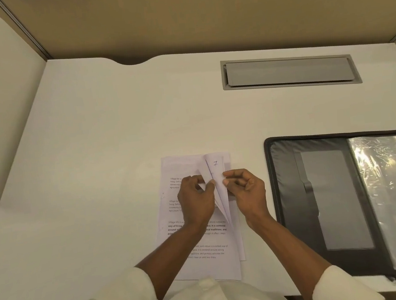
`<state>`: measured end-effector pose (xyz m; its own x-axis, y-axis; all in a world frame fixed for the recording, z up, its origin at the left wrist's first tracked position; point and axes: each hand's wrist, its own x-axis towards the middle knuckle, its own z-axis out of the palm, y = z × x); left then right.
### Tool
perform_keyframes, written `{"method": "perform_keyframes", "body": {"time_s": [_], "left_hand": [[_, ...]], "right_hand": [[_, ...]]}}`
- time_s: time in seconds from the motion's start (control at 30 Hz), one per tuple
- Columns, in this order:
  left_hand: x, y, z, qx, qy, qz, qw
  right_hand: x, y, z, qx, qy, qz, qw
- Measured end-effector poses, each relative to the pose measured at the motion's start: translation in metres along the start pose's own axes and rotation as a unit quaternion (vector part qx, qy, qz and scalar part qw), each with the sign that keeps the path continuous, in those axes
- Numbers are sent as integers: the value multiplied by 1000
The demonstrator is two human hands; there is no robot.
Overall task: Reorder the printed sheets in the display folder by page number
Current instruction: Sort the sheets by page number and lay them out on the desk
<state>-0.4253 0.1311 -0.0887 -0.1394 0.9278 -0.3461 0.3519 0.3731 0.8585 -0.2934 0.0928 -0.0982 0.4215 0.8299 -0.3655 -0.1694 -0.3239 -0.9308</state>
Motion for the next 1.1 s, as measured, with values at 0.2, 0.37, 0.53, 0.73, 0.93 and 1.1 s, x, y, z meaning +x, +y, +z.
{"method": "perform_keyframes", "body": {"time_s": [0.2,0.37,0.53,0.73,0.93,1.1], "left_hand": [[4,-6,1,-21,3,-63,998],[5,-14,-1,-62,-12,-71,995],[7,-17,-3,-82,-11,-80,993],[4,-18,-4,-62,10,-40,997],[0,-16,-6,-28,-12,107,994],[-6,-6,0,-8,0,76,997]], "right_hand": [[5,8,-7,-26,51,0,998],[7,17,-10,-61,21,11,998],[11,16,-9,-41,27,56,997],[12,15,-10,-38,19,70,997],[4,19,-5,-144,1,-53,988],[-4,18,0,-175,-48,-134,974]]}}
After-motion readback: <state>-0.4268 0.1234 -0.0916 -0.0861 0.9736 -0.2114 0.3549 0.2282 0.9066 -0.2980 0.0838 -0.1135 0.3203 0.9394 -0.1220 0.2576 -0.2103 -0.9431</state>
